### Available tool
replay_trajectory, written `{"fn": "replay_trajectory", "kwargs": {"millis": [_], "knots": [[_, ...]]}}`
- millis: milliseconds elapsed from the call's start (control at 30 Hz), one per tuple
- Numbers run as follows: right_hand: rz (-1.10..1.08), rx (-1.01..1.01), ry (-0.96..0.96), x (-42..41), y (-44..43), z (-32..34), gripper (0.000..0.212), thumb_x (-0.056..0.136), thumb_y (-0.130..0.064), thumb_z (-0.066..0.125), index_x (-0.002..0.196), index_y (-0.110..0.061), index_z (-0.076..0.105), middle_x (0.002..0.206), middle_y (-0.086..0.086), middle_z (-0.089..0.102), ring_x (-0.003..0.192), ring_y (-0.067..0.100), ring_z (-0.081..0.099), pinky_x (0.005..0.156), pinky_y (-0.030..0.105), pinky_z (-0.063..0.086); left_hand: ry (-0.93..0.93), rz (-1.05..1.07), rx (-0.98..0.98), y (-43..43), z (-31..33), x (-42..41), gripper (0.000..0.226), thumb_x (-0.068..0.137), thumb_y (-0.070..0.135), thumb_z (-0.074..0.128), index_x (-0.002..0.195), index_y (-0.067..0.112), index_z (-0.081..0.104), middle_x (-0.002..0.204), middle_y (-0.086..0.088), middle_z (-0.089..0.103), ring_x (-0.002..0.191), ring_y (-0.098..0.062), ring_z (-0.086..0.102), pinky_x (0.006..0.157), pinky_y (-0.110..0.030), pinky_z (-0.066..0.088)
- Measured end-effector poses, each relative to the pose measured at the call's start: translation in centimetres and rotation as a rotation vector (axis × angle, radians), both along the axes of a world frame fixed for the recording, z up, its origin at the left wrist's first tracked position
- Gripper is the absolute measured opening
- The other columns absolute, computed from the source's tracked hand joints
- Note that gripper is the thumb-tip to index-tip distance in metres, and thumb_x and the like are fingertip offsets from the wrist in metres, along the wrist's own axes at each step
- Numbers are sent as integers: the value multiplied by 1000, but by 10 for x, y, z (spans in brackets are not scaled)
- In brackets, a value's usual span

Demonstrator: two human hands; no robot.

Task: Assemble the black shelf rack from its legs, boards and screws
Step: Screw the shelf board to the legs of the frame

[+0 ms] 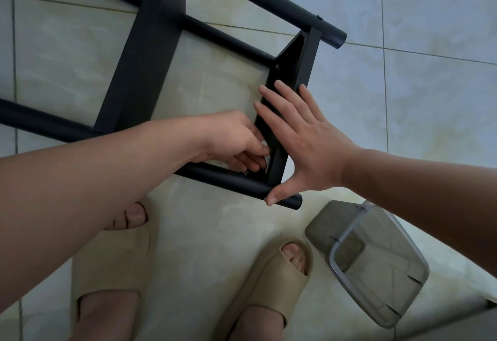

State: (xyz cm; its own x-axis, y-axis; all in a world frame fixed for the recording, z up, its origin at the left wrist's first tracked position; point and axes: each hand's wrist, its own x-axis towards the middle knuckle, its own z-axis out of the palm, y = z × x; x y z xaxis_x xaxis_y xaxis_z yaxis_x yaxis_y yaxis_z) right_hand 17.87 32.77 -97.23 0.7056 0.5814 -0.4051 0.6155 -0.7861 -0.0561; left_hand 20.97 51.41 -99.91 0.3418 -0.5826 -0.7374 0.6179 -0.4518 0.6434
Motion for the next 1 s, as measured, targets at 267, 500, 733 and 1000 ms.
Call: {"fn": "replay_trajectory", "kwargs": {"millis": [267, 500, 733, 1000], "knots": [[-2, -5, 3, 0, 1, 1, 146, 57, -104, 36, 158, 0, 23, 167, 20, 13, 156, 38, 3, 125, 56, 0, 49, 43, -23, -1, 0, 2, 8, 97, 13, 63, 90, 10, 66, 78, -5, 76, 73, -14, 73, 84, -35, 58], [-6, -5, 8, 0, 1, 1, 146, 57, -104, 35, 159, -1, 21, 167, 19, 13, 156, 37, 2, 125, 56, -1, 101, 38, -6, -1, -2, 2, 11, 100, 14, 59, 96, 6, 64, 75, -4, 75, 72, -14, 73, 75, -29, 60], [-5, 4, 5, 0, 1, 1, 145, 58, -104, 35, 158, -1, 23, 167, 19, 14, 156, 38, 3, 125, 57, 0, 53, 14, 33, -4, -2, 0, 16, 101, 12, 55, 88, 7, 63, 70, -4, 74, 68, -16, 68, 79, -32, 57], [-6, 0, 7, 0, 0, 0, 145, 58, -104, 35, 159, -1, 22, 167, 19, 12, 156, 37, 2, 125, 56, -1, -23, -65, 19, 3, -1, 2, 18, 101, 10, 55, 84, 11, 62, 73, -3, 74, 69, -15, 66, 72, -27, 54]]}}
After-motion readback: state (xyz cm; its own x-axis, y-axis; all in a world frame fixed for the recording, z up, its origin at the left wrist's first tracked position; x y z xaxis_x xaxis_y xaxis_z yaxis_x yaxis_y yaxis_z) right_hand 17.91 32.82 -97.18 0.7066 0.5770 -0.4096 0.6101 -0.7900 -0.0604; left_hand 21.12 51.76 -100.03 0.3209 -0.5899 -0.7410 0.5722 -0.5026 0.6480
